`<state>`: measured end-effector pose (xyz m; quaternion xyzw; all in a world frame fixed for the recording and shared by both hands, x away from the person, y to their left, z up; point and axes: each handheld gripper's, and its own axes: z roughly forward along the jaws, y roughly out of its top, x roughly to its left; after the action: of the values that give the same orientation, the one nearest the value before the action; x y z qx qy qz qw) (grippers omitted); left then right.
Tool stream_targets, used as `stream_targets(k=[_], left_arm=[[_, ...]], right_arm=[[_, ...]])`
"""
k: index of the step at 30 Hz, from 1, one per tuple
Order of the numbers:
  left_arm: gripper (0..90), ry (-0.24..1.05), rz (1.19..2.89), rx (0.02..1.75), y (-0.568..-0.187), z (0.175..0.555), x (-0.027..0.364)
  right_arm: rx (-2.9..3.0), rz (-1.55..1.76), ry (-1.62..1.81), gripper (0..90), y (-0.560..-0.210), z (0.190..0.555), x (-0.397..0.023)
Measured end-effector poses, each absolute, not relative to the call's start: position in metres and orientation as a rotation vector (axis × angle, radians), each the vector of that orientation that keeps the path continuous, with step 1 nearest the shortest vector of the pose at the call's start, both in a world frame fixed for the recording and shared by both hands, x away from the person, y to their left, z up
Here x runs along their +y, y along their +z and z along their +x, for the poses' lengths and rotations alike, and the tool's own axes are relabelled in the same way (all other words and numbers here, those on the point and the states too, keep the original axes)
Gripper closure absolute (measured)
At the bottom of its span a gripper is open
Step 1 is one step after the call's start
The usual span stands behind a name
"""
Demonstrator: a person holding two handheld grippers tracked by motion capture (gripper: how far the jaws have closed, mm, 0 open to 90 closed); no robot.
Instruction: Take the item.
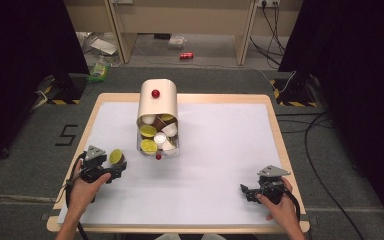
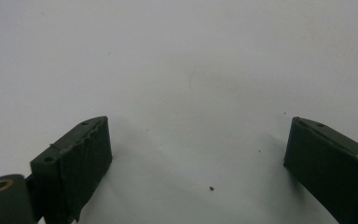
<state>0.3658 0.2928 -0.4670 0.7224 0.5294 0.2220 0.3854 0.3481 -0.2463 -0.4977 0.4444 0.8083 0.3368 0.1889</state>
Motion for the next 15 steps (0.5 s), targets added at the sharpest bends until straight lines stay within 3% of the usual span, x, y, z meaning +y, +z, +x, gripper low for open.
stream_targets(k=[15], left_arm=[[16.0, 0.59, 1.834, 1.318, -0.466, 0.349, 0.287]], right_arm=[[2.273, 1.25, 0.947, 7.8, -0.498, 0.348, -0.246]])
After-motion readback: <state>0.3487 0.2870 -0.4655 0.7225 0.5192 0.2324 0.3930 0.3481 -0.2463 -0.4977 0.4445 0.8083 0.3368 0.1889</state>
